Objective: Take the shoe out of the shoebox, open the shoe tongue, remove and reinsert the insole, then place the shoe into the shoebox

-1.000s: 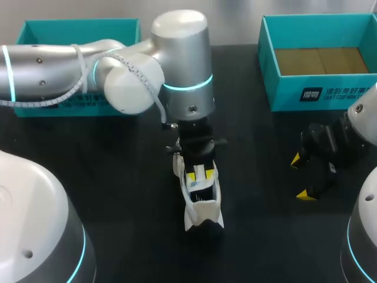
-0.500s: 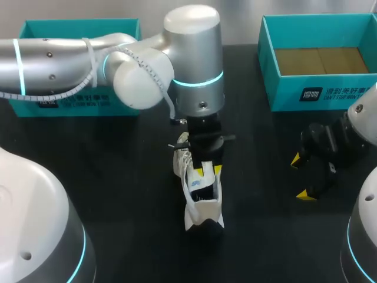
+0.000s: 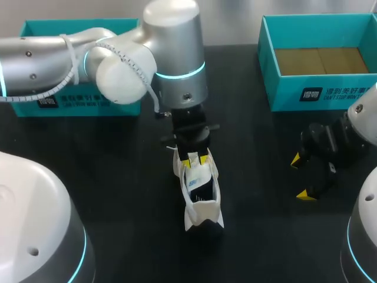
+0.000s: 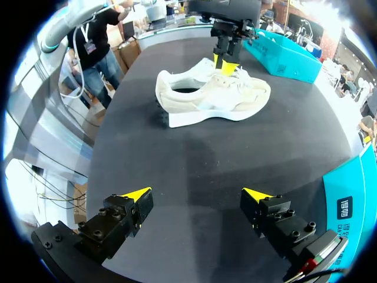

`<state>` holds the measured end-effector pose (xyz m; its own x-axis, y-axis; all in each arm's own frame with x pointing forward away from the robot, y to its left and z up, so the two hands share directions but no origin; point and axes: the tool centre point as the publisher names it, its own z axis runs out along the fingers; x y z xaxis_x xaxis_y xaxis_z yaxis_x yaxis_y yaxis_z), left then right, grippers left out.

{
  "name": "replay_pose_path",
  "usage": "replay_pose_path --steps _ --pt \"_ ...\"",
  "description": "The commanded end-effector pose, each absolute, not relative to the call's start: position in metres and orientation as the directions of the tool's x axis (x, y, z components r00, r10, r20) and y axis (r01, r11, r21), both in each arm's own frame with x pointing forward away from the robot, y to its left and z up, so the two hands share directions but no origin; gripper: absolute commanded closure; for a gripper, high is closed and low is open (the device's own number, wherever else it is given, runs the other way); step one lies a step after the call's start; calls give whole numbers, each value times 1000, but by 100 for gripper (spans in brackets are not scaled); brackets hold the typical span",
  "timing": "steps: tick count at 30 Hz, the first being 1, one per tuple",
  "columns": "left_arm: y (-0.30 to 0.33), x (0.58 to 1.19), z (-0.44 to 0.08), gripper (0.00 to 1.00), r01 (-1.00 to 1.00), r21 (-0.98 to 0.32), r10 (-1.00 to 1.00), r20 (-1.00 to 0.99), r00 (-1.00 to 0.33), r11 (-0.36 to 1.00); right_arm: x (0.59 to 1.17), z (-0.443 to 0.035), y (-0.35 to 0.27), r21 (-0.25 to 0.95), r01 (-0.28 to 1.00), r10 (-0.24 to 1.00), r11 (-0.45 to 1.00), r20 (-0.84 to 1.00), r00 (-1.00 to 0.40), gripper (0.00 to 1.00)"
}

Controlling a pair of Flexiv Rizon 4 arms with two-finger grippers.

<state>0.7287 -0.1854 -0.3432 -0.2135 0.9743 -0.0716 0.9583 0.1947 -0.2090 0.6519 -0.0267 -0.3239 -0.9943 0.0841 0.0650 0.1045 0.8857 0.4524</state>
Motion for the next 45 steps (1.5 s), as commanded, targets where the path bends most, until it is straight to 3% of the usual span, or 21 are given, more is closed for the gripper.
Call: replay_pose_path --steps 1,8,22,29,31,32,33,34,35,39,45 --pt "-206 733 -363 70 956 -226 979 -36 -202 189 651 -324 -26 449 105 86 887 64 -994 0" --pt "-207 724 -374 70 953 -246 983 1 -184 178 651 -324 -26 449 105 86 887 64 -994 0" --pt "-174 700 -300 67 967 -198 978 -101 -184 162 651 -324 -26 449 105 86 887 64 -994 0" --pt "-170 687 -287 65 928 -228 944 -85 -320 294 651 -324 -26 449 105 86 887 64 -994 0" --pt "-167 680 -284 57 900 -246 919 -75 -388 360 651 -324 -26 449 105 86 887 64 -994 0" --pt "-166 676 -283 48 886 -267 911 -64 -408 378 651 -324 -26 449 105 86 887 64 -994 0" --pt "-166 671 -283 33 865 -260 888 -49 -457 430 651 -324 -26 449 105 86 887 64 -994 0" --pt "-166 667 -285 5 841 -250 863 -35 -504 481 651 -324 -26 449 105 86 887 64 -994 0" --pt "-166 663 -285 0 812 -273 842 -17 -540 515 651 -324 -26 449 105 86 887 64 -994 0" --pt "-166 646 -282 0 735 -284 770 19 -638 616 651 -324 -26 449 105 86 887 64 -994 0" --pt "-167 642 -279 0 766 -263 797 19 -604 587 651 -324 -26 449 105 86 887 64 -994 0"
